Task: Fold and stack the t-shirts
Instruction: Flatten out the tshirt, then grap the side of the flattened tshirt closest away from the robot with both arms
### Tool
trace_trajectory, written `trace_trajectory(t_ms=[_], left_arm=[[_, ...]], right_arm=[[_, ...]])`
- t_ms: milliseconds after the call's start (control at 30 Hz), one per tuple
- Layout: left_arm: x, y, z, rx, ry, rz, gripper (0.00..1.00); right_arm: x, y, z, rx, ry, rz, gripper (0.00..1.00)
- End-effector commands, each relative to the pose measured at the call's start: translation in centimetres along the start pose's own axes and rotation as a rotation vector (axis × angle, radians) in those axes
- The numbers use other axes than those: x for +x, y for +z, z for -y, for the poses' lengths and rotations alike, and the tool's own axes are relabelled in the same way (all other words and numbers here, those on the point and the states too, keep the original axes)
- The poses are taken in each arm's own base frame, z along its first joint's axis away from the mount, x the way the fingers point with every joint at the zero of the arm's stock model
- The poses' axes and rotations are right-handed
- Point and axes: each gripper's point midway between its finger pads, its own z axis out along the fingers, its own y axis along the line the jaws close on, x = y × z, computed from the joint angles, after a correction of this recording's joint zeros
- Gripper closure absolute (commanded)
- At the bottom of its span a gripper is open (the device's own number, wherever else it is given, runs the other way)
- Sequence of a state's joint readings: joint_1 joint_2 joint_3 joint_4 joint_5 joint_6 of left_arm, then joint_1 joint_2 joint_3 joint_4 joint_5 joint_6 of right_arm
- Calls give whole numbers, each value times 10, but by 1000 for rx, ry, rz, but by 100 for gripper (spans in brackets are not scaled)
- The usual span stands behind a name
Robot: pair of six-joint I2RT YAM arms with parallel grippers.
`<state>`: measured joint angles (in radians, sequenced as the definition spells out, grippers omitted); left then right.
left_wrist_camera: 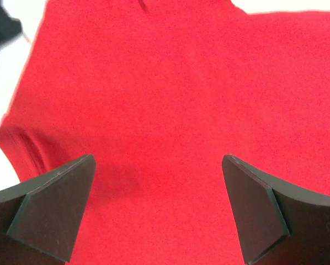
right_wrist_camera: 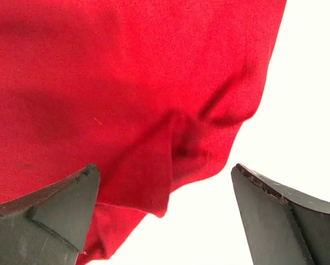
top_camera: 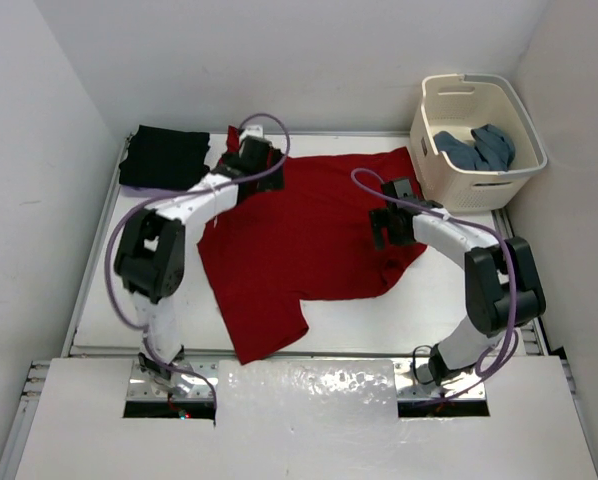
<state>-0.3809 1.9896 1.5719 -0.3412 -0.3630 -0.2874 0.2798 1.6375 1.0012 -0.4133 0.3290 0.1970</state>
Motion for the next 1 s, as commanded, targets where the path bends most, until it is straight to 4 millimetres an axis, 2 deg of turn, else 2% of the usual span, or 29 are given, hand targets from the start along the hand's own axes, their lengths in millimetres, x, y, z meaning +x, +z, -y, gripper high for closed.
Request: trace_trajectory(t_ms=[0, 67, 233, 333, 433, 500, 533, 667, 767, 833, 967], left_arm=[[29, -20, 11, 64, -77, 9, 0], [59, -17, 4, 63, -84, -32, 0], [101, -6, -19, -31, -62, -108, 0], [116, 0, -27, -65, -54, -138, 0], [124, 2, -32, -72, -51, -141, 0], [129, 3, -38, -86, -52, -148, 0], [130, 4, -42, -99, -53, -152, 0], [138, 3, -55, -136, -46, -167, 0], [140, 4, -56, -130, -51, -176, 0], [139, 4, -55, -123, -48, -178, 0], [133, 1, -51, -102, -47, -167, 0]], right_arm=[[19, 3, 12, 73, 64, -27, 1], [30, 7, 12, 78, 55, -58, 1], [49, 7, 22, 135, 50, -106, 1], [68, 3, 34, 180, 75, -141, 1], [91, -6, 54, 231, 136, -169, 1], [114, -16, 70, 278, 179, -201, 1], [132, -19, 76, 295, 203, -237, 1], [156, -36, 77, 294, 264, -247, 1], [160, -53, 86, 335, 326, -210, 1], [156, -60, 84, 303, 347, -171, 1], [132, -67, 78, 231, 365, -114, 1]])
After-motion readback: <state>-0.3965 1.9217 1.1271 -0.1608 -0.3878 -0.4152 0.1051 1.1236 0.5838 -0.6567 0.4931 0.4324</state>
